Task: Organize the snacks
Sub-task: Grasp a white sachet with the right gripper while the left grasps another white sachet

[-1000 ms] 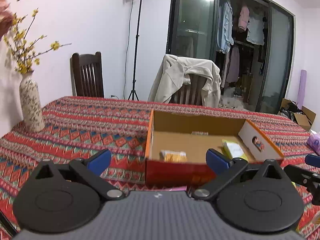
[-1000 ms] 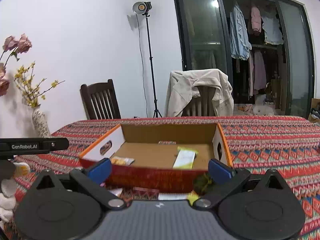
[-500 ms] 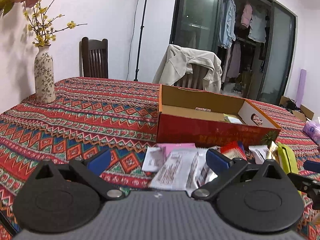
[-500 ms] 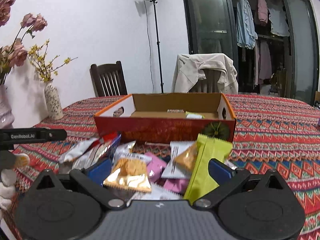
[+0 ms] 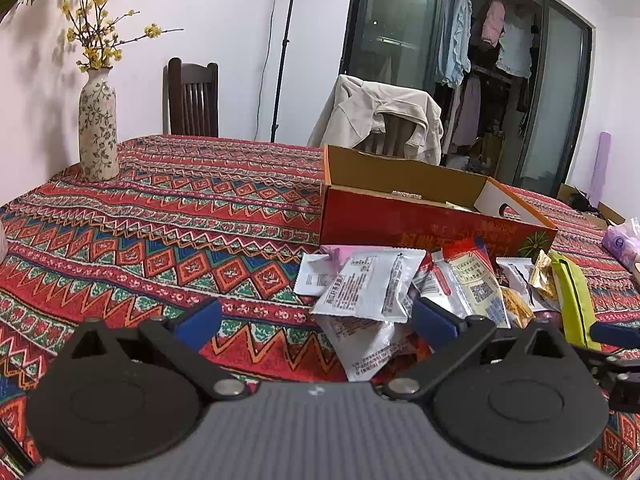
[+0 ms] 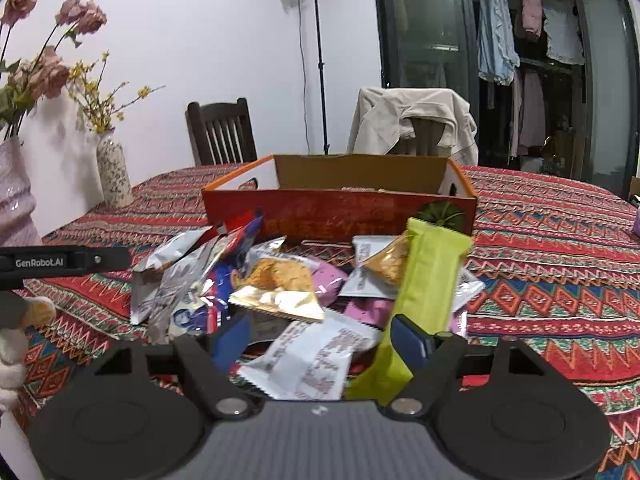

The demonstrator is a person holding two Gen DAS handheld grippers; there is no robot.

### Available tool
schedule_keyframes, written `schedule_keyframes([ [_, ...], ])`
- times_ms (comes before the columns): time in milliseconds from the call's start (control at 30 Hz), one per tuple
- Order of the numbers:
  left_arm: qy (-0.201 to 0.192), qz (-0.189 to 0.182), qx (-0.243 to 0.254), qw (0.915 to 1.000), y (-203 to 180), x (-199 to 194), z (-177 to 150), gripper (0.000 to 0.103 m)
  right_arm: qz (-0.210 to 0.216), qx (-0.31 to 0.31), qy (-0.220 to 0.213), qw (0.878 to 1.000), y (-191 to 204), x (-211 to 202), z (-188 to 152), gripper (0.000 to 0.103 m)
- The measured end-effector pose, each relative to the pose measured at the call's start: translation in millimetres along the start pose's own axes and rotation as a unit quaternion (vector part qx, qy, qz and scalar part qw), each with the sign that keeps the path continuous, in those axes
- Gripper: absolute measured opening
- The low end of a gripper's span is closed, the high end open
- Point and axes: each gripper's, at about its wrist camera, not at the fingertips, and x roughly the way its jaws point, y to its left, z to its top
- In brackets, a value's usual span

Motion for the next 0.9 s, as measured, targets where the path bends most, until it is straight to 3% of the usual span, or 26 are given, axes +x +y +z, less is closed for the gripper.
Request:
schedule_keyframes([
  [267, 0.002, 0.004, -0.006, 1.0, 4.6, -2.8, -2.7, 0.103, -0.028, 0.019, 0.041, 0.999, 9.0, 22.3, -3.3, 0.054],
  [533, 0.003, 0.001, -0.014, 0.9999, 10.2, -3.3, -5.1, 0.103, -0.023, 0.032, 0.051, 0.998, 5.9, 24.7, -9.4, 0.049],
  [733, 0.01, 0.003, -0.021, 0.9997, 12.1, -0.7, -6.3, 0.103, -0.029, 0.023, 0.045, 0.998, 6.4, 19.7, -10.4, 0.044],
  [900, 0.013, 0.003, -0.023, 0.9996, 12.7, 1.2, -5.7, 0.103, -0.033, 0.021, 0.013, 0.999, 4.3, 6.7, -6.2, 0.043],
])
